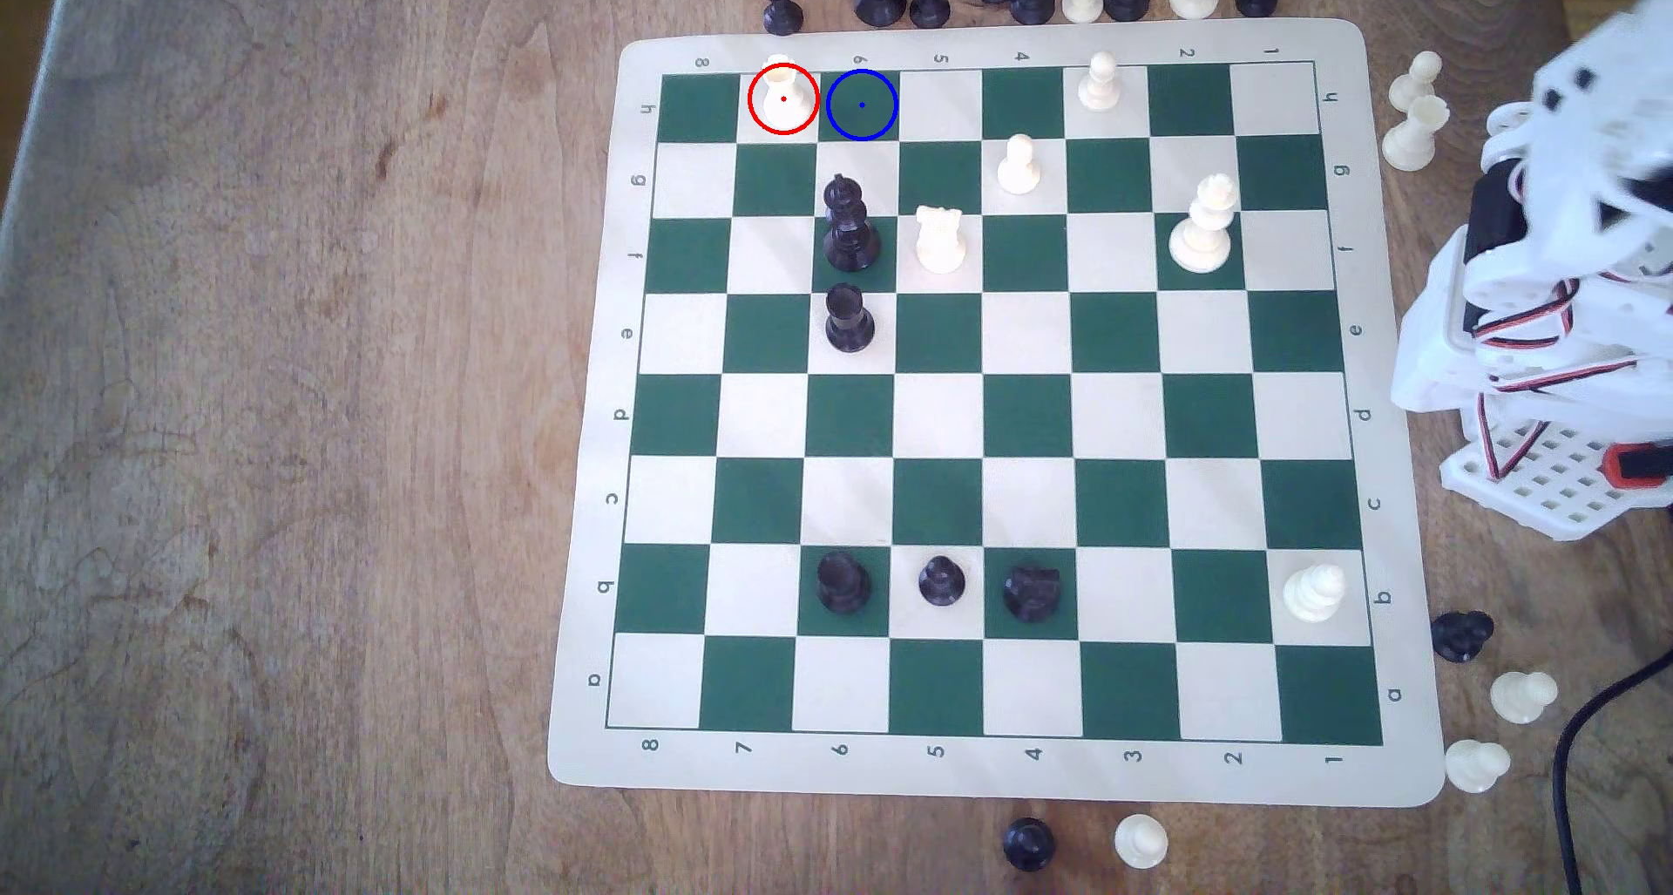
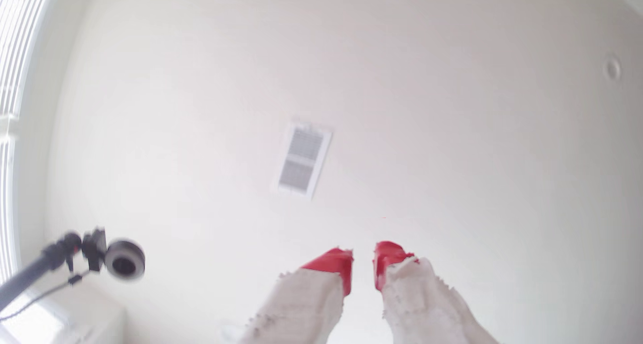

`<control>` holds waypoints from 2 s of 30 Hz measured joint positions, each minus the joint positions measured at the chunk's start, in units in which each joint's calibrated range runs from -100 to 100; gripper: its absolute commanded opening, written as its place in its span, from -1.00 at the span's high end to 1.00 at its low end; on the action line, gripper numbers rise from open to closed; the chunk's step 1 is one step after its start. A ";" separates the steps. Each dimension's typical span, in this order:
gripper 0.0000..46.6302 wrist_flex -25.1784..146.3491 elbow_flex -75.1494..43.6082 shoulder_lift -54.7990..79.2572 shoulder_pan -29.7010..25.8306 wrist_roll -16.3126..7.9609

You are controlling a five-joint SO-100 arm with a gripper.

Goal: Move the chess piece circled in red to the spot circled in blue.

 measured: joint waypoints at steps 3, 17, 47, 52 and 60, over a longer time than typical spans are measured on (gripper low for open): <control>0.87 14.42 -0.09 0.00 0.00 -0.29; 0.87 80.24 -19.34 0.00 1.40 -0.44; 0.73 117.13 -61.36 59.07 1.70 -3.03; 0.70 118.41 -73.66 73.31 1.84 -2.64; 0.55 122.87 -89.65 91.75 6.05 -2.88</control>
